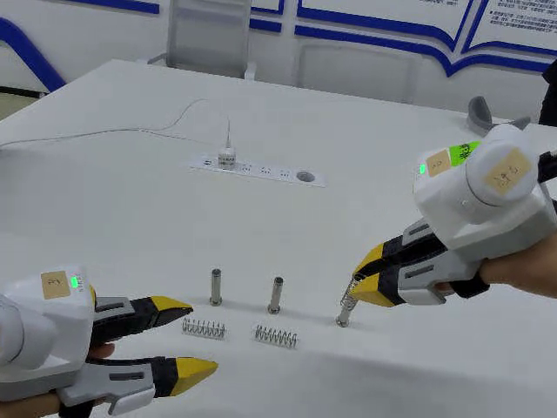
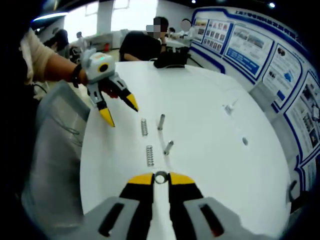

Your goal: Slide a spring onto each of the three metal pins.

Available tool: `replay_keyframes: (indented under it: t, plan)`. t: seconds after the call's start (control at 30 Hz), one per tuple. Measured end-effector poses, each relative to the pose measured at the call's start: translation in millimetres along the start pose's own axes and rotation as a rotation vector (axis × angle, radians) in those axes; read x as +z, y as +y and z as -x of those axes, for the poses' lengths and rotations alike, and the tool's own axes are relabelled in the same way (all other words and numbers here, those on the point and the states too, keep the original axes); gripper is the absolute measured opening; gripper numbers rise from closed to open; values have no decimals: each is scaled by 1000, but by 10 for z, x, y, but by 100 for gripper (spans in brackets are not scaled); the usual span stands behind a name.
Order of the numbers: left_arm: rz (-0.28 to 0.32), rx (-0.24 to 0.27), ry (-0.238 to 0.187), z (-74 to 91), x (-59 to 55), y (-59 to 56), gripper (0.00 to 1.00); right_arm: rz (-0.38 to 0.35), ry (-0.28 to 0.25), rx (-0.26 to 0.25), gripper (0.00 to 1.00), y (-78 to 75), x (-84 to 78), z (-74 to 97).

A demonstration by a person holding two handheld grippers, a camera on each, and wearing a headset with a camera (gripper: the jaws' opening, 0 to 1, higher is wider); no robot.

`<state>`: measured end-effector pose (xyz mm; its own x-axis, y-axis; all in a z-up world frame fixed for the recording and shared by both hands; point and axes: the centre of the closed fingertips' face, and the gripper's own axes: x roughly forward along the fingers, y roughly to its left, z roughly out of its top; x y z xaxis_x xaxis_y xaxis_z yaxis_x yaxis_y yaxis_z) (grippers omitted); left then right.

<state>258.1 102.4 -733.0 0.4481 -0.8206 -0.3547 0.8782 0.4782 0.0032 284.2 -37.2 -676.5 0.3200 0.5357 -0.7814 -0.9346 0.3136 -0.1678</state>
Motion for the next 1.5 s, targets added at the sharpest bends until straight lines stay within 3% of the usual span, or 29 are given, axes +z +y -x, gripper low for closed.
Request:
replay_keyframes:
  t: [0.47, 1.5]
  plan:
    - [5, -7, 1, -1, -26, 13, 44, -80, 29, -95, 12, -331, -175, -65]
    - [18, 4, 9, 25, -73, 65, 42, -131, 49, -71, 12, -399, -308, -309]
